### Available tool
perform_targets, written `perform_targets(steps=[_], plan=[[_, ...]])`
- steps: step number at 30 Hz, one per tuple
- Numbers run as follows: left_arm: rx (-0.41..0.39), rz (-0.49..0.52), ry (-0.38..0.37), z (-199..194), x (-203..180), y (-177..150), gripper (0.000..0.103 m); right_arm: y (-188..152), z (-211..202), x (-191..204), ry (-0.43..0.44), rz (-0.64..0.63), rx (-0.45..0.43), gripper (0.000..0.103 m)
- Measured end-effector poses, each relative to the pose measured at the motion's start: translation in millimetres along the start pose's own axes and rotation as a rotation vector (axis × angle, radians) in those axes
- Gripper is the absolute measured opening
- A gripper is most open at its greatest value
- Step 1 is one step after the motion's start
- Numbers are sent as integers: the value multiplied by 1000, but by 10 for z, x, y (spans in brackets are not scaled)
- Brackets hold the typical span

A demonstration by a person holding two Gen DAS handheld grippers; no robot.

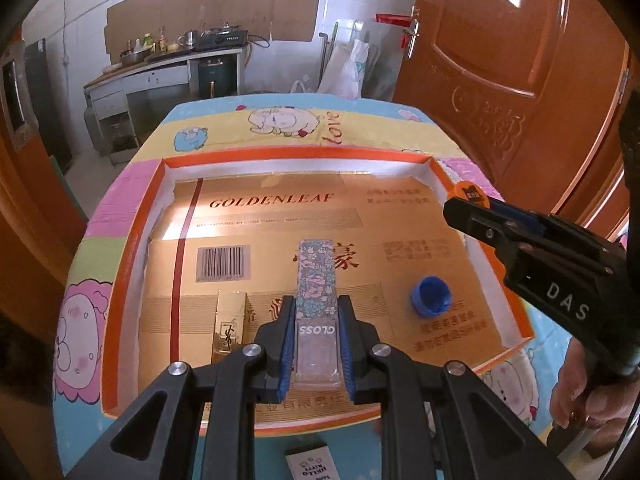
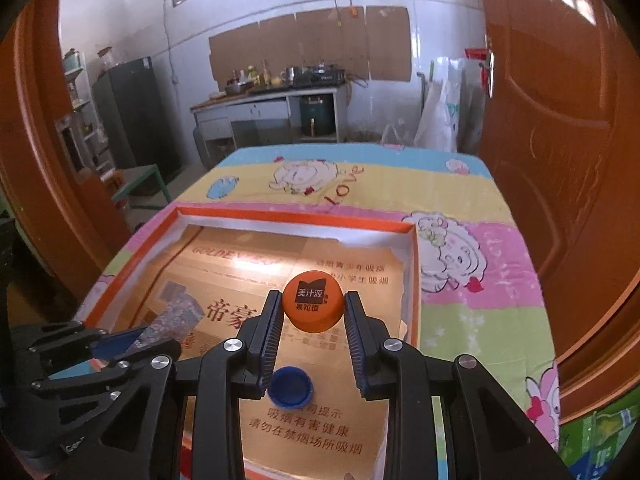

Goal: Organize rigid objects
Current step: 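Lower and release the orange cap with the right tool while the left tool releases the GLOSS tube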

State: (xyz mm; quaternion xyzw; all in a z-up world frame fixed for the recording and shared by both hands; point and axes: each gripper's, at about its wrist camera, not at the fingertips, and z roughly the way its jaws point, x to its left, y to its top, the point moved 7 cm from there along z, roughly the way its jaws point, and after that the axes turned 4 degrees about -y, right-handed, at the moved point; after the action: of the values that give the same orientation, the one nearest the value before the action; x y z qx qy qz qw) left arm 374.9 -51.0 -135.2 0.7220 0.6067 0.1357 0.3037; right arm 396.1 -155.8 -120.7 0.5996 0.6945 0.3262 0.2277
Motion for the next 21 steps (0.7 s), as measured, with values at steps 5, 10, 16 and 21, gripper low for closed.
perform_targets(steps=[5, 10, 16, 21], plan=[[9, 8, 2, 38, 20, -26, 20, -92, 172, -42, -5, 7, 50, 31], [20, 23, 7, 97, -1, -55, 20, -132, 235, -54, -11, 7, 70, 31], [22, 25, 25, 162, 28, -69, 20, -214, 359, -79, -29, 11, 113, 32], [36, 3, -2, 241, 44, -94, 20, -248, 401, -76, -34, 8, 126, 32]])
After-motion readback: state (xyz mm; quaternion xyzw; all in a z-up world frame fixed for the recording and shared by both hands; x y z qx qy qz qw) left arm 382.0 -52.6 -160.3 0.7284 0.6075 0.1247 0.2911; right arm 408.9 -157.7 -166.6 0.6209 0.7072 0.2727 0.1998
